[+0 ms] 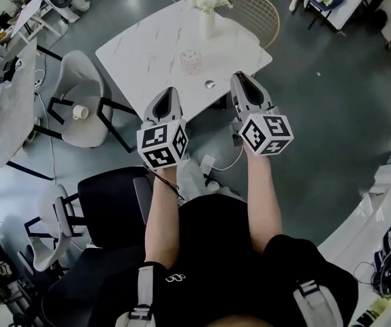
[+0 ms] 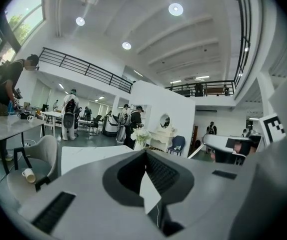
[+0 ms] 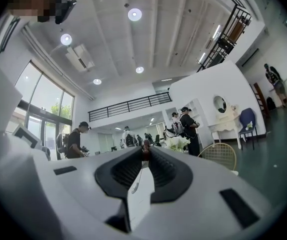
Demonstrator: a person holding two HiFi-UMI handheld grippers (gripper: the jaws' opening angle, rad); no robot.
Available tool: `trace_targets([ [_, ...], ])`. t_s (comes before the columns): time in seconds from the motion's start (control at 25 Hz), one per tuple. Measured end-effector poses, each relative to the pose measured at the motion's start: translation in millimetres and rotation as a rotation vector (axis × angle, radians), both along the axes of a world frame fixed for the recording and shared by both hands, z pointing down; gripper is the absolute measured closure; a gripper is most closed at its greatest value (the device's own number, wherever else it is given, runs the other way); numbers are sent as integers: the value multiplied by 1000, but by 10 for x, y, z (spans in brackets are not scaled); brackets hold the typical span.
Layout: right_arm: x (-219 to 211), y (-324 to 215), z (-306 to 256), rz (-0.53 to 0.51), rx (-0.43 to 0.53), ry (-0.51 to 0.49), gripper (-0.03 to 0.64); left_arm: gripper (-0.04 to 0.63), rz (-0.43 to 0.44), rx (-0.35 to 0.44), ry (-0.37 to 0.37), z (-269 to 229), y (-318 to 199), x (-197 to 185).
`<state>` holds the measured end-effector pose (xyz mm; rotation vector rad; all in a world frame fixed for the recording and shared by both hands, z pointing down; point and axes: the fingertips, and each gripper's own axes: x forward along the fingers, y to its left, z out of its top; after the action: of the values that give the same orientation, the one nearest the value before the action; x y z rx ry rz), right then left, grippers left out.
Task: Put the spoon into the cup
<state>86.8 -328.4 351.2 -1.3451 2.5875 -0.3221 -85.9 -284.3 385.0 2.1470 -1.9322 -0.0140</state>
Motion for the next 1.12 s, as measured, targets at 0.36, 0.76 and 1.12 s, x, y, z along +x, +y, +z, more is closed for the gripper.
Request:
trace_targets([
  [0.36,-45,-479,343,35,-80,49,569,580,26,-76,53,415,-468,-56],
  [0.76,-556,-1258,782,29,-164,98,569,580,-10,-190,111,999,-1092,-559],
  [1.12,-855,-1848,1133,63,-207,144,569,580,-11,-243,157,1274,-1507,-761],
])
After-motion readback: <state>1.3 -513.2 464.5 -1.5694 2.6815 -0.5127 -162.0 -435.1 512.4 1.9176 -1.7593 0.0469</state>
